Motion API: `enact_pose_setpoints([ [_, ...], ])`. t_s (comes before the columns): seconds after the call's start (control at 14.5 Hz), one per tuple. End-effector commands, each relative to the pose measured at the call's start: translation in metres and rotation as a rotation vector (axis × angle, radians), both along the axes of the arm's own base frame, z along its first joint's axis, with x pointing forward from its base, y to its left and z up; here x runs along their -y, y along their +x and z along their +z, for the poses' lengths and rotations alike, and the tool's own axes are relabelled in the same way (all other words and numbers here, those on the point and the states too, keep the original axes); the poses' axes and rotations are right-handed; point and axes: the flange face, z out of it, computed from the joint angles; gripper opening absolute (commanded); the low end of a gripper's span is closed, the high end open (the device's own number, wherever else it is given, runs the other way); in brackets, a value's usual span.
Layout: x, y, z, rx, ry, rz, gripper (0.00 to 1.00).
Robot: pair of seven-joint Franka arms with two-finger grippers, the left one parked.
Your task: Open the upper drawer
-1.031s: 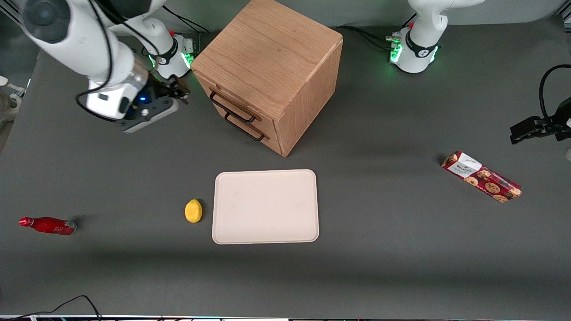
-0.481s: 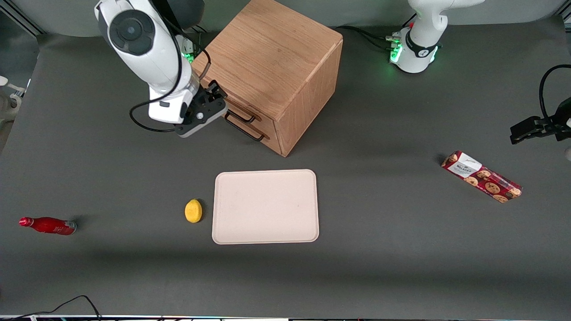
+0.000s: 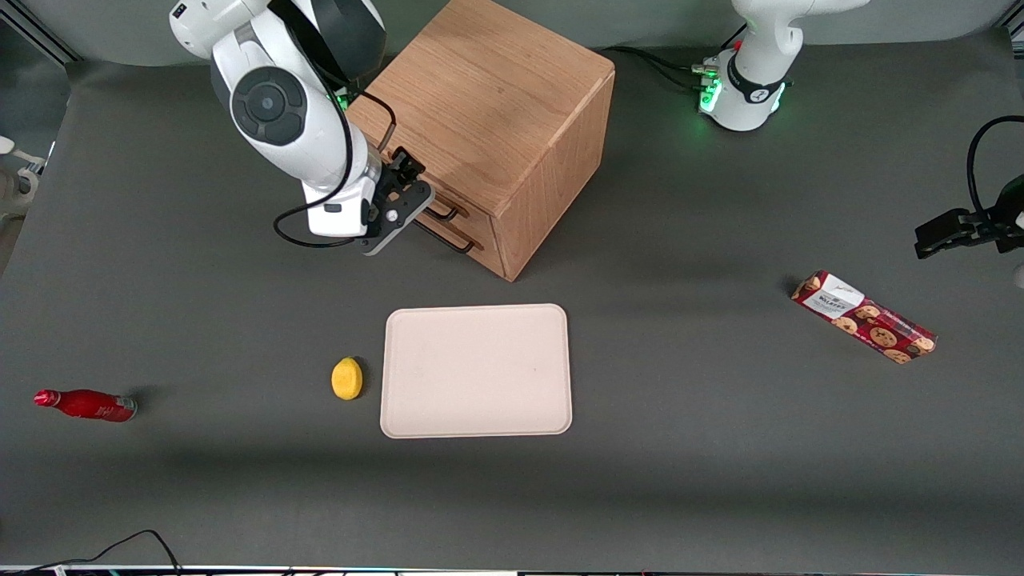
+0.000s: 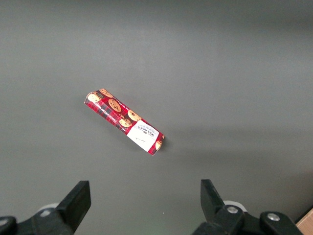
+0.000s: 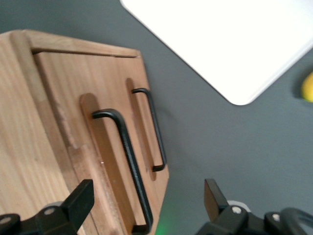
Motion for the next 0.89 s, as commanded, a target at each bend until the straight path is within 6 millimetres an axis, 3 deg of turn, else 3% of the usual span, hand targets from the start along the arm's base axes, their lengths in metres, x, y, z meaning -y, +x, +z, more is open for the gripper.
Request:
enact_pose_setpoints([
  [0.0, -0.001, 0.002, -0.012, -0.025, 0.058, 0.058, 1.00],
  [0.83, 0.016, 0.001, -0.051, -0.093, 0.089, 0.107, 1.00],
])
